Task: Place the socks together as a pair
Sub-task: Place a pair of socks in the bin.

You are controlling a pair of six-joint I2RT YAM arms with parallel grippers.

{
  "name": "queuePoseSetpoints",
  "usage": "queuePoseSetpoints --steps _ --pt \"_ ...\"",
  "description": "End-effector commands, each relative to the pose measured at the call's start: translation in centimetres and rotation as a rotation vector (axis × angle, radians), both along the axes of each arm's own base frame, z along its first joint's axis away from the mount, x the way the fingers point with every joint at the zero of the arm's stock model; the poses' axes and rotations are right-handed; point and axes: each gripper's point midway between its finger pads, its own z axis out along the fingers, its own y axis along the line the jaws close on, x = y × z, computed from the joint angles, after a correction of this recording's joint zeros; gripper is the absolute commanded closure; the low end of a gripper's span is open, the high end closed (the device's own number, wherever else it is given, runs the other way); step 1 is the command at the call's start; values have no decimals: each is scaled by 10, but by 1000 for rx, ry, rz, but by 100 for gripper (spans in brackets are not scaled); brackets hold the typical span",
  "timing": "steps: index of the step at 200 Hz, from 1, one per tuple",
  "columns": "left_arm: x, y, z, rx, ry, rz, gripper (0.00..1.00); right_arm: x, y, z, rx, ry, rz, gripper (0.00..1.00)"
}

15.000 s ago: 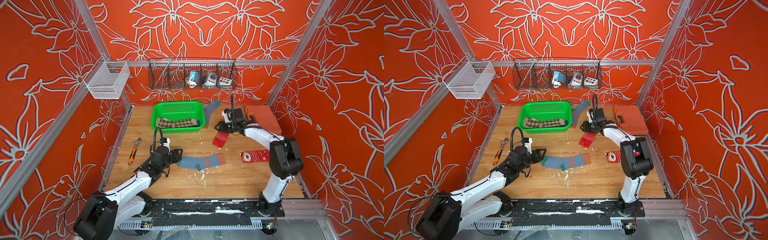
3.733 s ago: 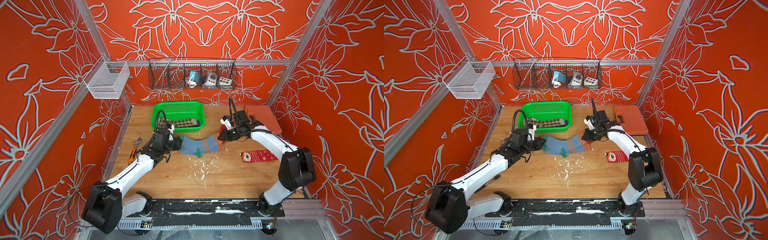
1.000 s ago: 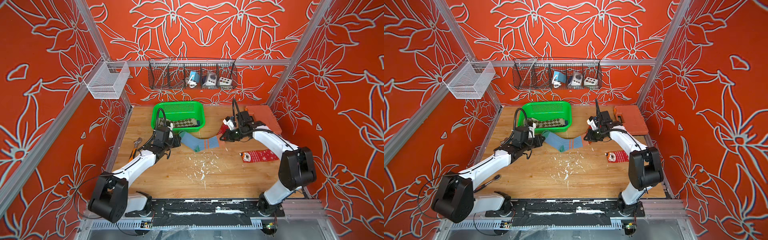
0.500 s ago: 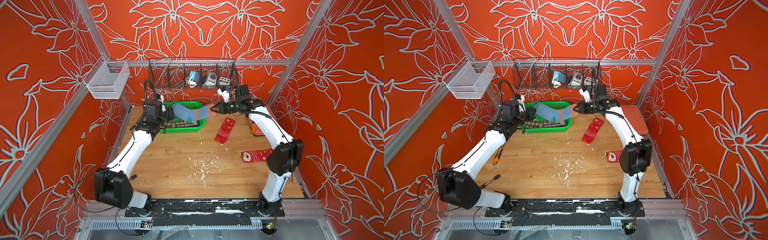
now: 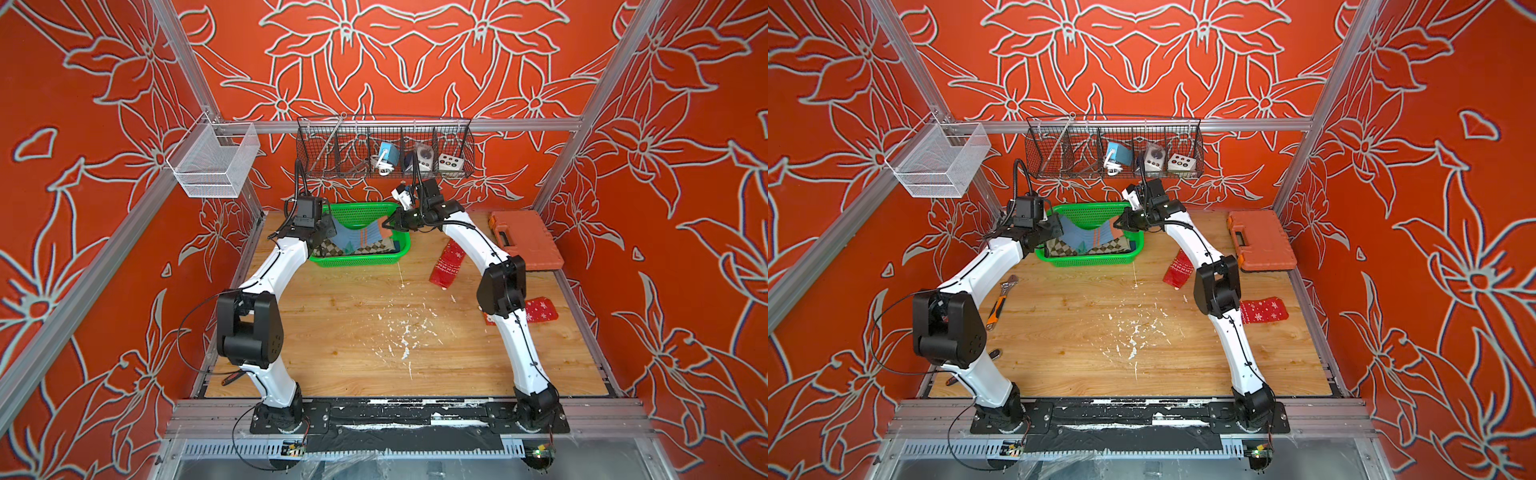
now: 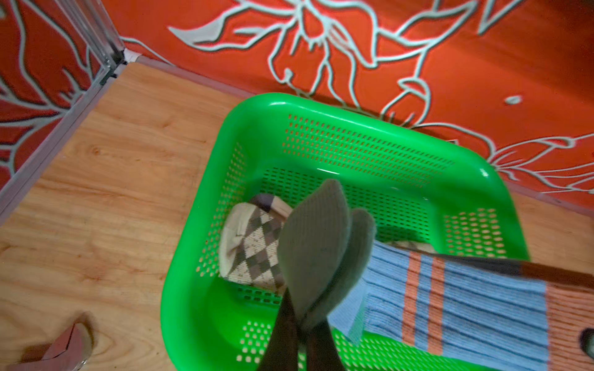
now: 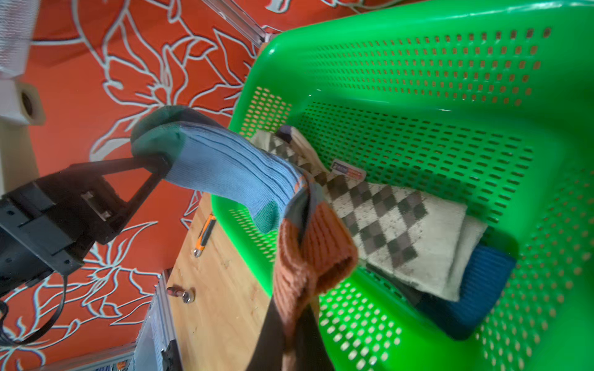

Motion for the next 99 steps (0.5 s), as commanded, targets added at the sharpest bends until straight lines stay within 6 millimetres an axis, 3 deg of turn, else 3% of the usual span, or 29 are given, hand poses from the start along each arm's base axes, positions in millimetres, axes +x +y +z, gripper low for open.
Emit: queuePoseSetpoints --steps 1,44,80,99 --pt "6 18 -12 70 28 48 100 17 -3 -7 16 24 -62 100" --pt "11 30 -39 107 79 74 100 29 -8 -31 -17 29 -130 98" --pt "9 38 -37 135 66 112 100 35 -12 -44 -48 32 -157 82" --pt "9 38 -34 133 47 113 84 36 -18 -47 -89 23 -178 70"
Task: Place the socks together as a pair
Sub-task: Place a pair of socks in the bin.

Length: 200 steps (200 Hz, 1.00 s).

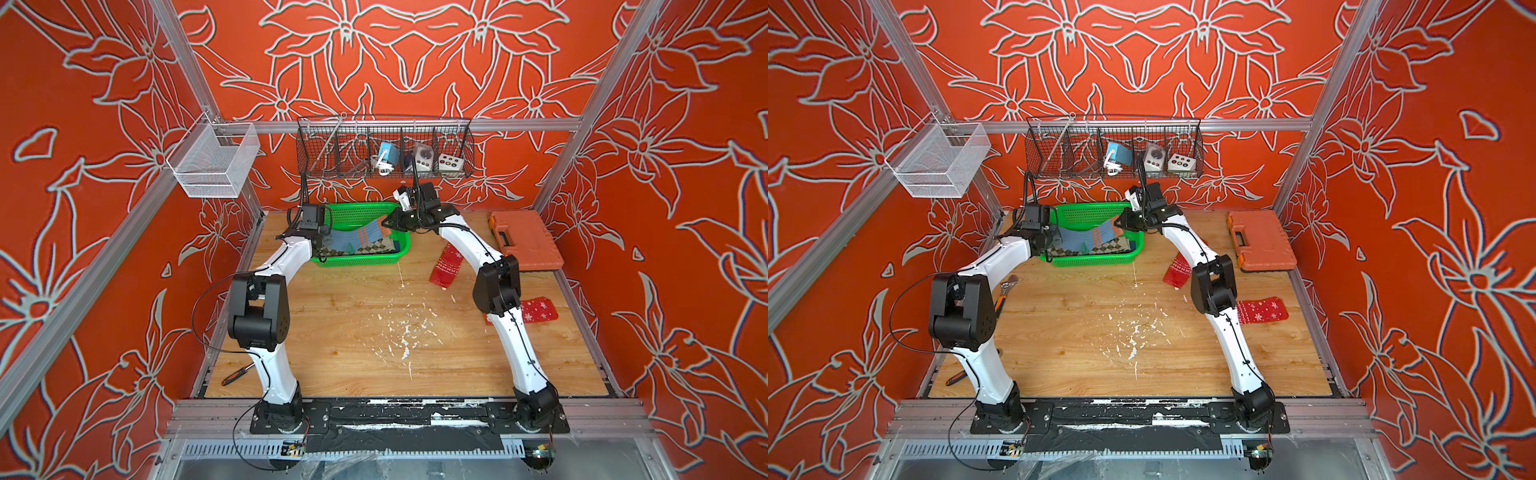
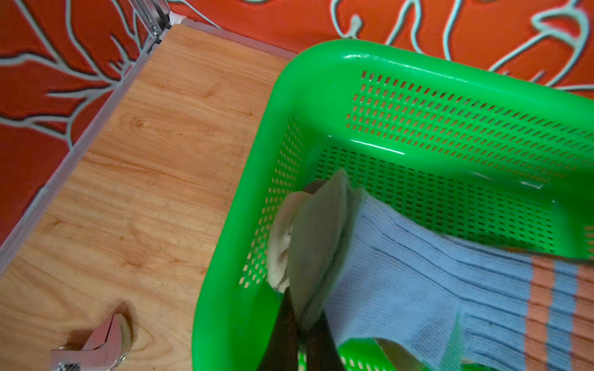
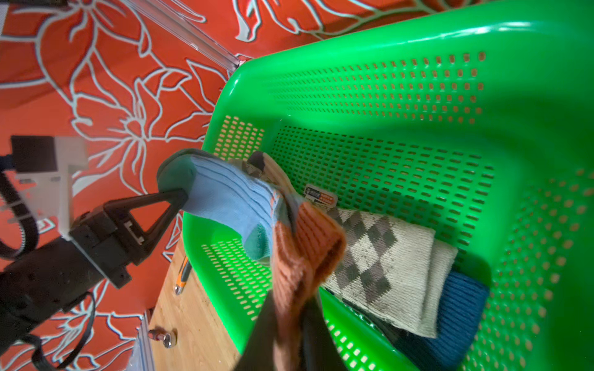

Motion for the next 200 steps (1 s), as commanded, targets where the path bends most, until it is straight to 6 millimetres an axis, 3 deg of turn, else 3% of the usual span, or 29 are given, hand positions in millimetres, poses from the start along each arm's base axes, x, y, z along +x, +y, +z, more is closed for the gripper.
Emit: queuePoseSetpoints --steps 1,20,51,81,102,127,154,200 --pt "1 8 15 31 -51 21 84 11 -16 -29 -70 35 -69 69" --pt "1 7 22 24 -80 20 71 10 -25 -26 -116 12 -93 58" --pt "-5 1 44 4 -154 0 53 3 -44 -6 -184 -56 -131 50" --pt "-19 -19 84 -8 -251 -44 49 -20 -73 30 -263 -140 -147 50" --pt "-37 -49 114 -42 -337 -112 48 -46 -105 37 -340 -158 -165 50" --pt "-69 -96 127 -156 -434 -227 48 -78 -151 18 -444 -132 -187 51" --pt "-111 -126 104 -277 -483 -280 48 -107 -197 -13 -615 -97 -202 54" --pt "-165 -137 64 -406 -564 -332 42 -137 -216 -65 -734 -59 -132 56"
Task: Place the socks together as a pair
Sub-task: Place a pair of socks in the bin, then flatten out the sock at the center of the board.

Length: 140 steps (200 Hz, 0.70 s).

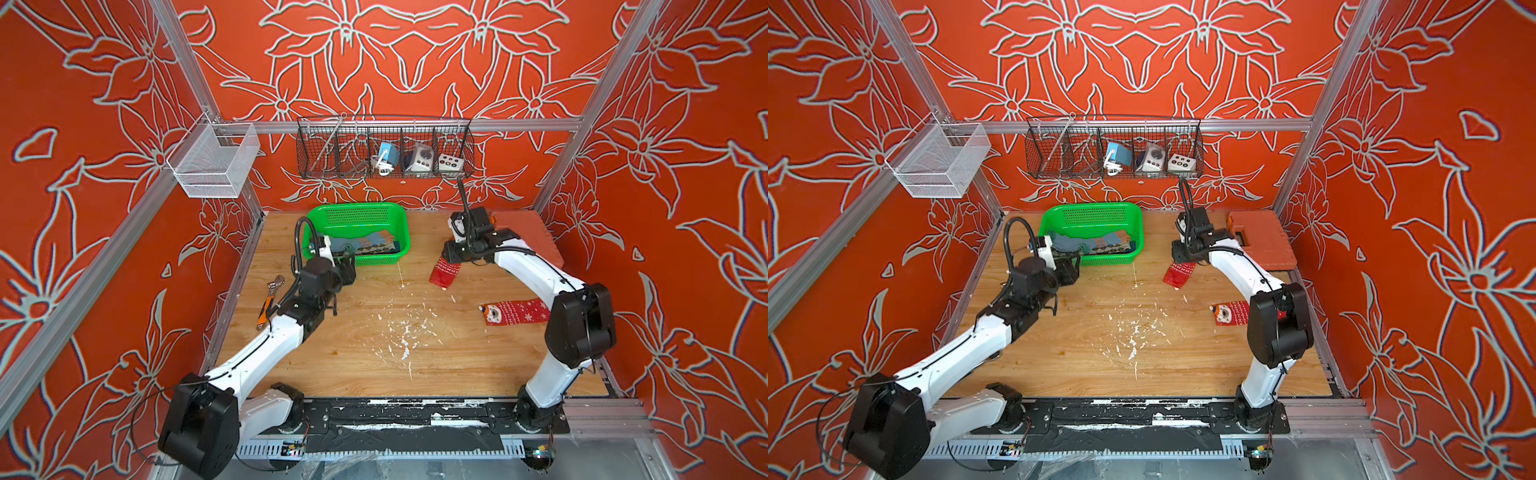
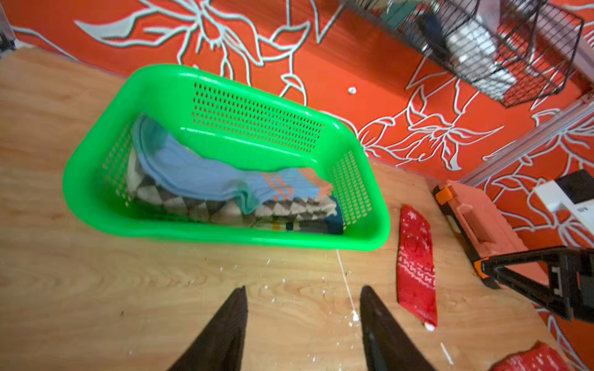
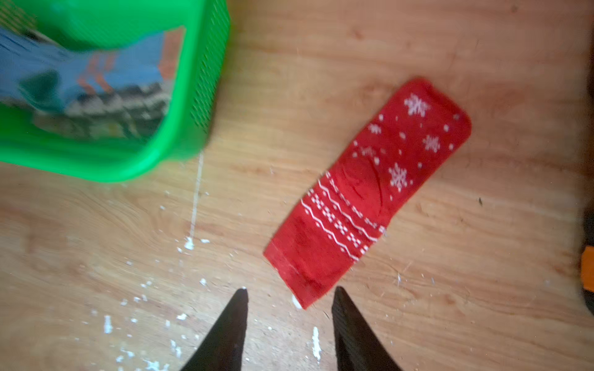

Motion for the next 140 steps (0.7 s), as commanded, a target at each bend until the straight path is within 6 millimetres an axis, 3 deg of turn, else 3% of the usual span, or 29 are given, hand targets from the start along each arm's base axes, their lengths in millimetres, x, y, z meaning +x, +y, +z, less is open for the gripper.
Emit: queuePoseSetpoints --steps 1,29,59,112,126,140 --pt "-13 -11 16 -115 -125 -35 42 -11 -12 -25 -114 18 51 56" --pt "-34 -5 -19 -115 -137 -27 41 -20 -12 -59 -149 74 94 56" --pt "-25 -6 -19 -69 -111 -20 41 -22 -2 -80 -168 101 140 56" --pt "-29 -5 -13 -70 -142 -26 41 -25 13 -108 -252 141 199 56" --pt "-29 -4 -13 -67 -143 -24 42 -27 13 -114 -264 159 199 61" --pt "-29 -4 -13 -65 -139 -24 42 -30 12 -118 -268 177 194 79"
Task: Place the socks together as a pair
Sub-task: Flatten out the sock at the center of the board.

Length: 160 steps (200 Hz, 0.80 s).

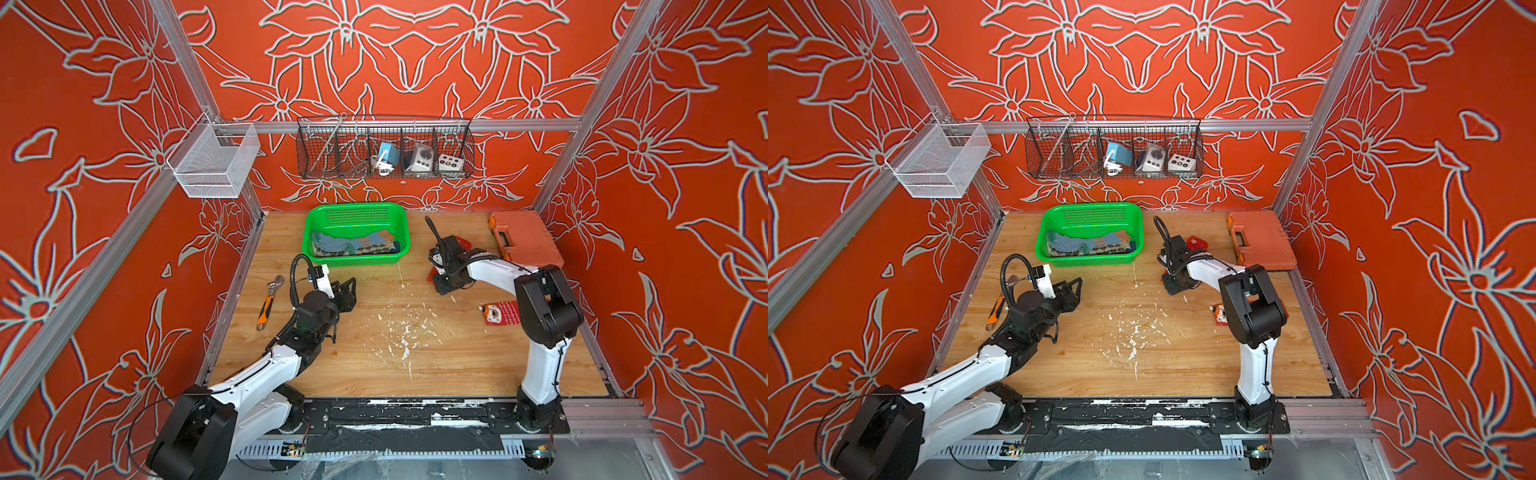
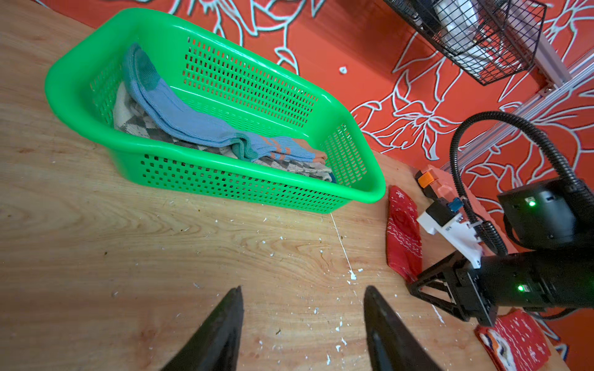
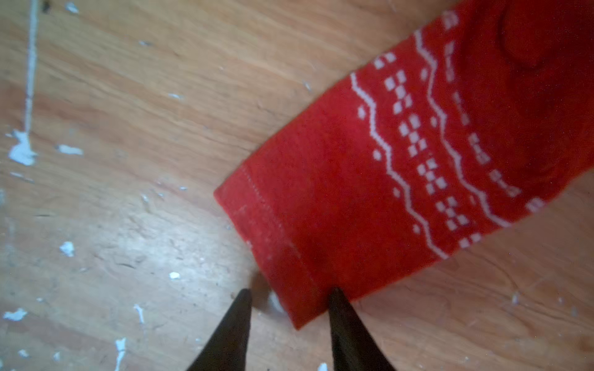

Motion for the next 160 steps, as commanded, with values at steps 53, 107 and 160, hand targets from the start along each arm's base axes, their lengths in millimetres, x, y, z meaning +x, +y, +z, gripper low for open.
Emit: queuePoseSetpoints --steps 53,107,160 --pt "6 4 16 9 -43 29 43 -48 58 48 173 87 88 100" --pt "4 10 16 15 -45 59 44 -100 136 180 747 172 199 100" --pt "1 14 23 8 -70 75 44 -89 110 190 852 125 135 100"
